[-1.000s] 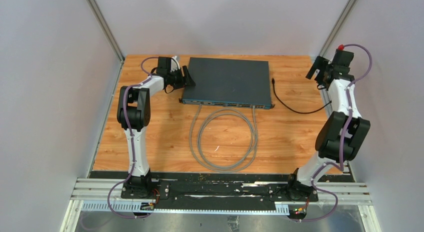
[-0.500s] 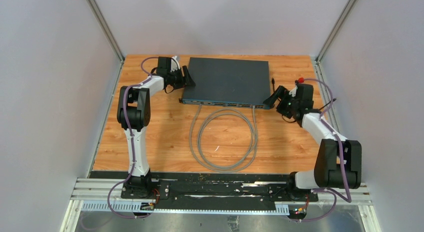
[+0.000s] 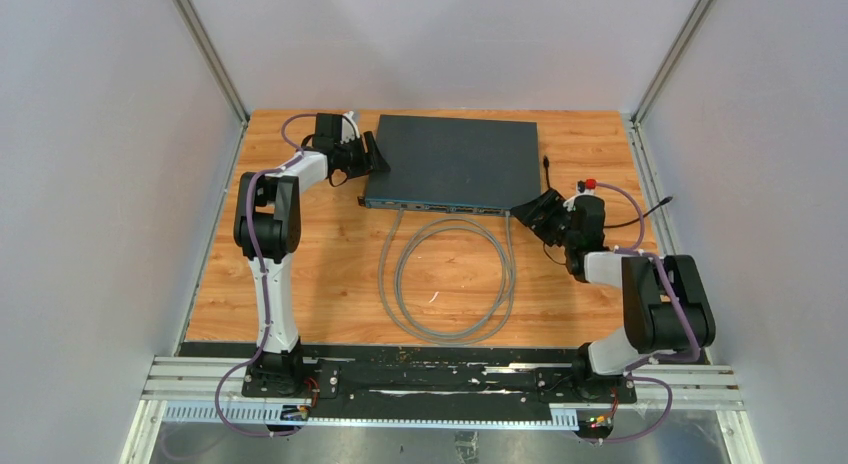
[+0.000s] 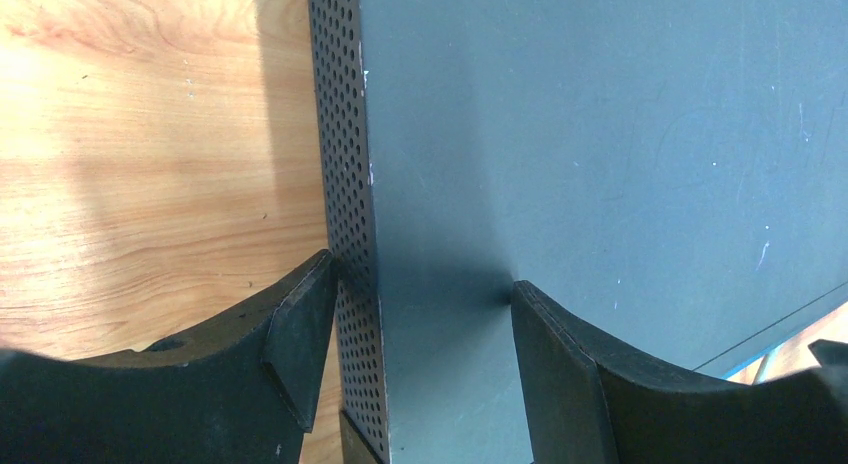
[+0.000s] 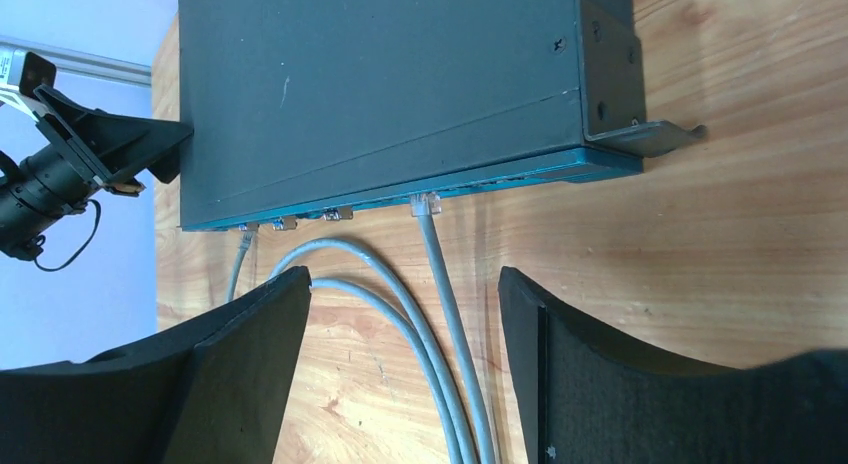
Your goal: Pull the plug off the socket
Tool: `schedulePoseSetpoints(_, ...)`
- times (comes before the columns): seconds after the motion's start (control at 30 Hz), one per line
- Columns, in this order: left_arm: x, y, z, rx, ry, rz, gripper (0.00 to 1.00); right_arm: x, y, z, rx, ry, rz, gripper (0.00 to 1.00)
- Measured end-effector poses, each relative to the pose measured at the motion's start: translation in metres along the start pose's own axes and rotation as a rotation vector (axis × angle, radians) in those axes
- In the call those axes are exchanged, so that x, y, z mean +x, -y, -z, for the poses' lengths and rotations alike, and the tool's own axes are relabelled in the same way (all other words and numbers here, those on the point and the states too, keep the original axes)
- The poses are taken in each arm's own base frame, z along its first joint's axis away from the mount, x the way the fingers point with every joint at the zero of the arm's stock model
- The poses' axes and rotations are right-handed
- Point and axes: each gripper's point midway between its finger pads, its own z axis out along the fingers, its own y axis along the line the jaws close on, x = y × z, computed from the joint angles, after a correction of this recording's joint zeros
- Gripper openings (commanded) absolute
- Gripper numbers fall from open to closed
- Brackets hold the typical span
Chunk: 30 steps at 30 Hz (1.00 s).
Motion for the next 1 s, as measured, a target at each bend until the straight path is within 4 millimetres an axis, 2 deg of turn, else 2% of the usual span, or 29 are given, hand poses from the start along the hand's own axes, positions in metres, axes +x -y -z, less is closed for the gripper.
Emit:
schedulePoseSetpoints(0.13, 0.0, 0.0, 0.0, 0.0, 0.0, 0.001, 0.63, 0.006, 0.003, -0.008, -0.022, 0.01, -0.011, 0.67)
schedulePoseSetpoints(0.4, 0.0, 0.001, 0.0, 0.003, -0.001, 0.008, 0.62, 0.019, 0.022, -0.024, -0.033, 0.03, -0.072, 0.6)
schedulePoseSetpoints(0.7, 0.0, 0.001, 0.0, 0.006, -0.002, 0.008, 0.62, 0.018, 0.02, -0.037, -0.134, 0.106, -0.146, 0.51)
schedulePoseSetpoints(1.0, 0.0, 0.001, 0.0, 0.006, -0.002, 0.008, 0.62, 0.014, 0.019, -0.04, -0.168, 0.157, -0.198, 0.48)
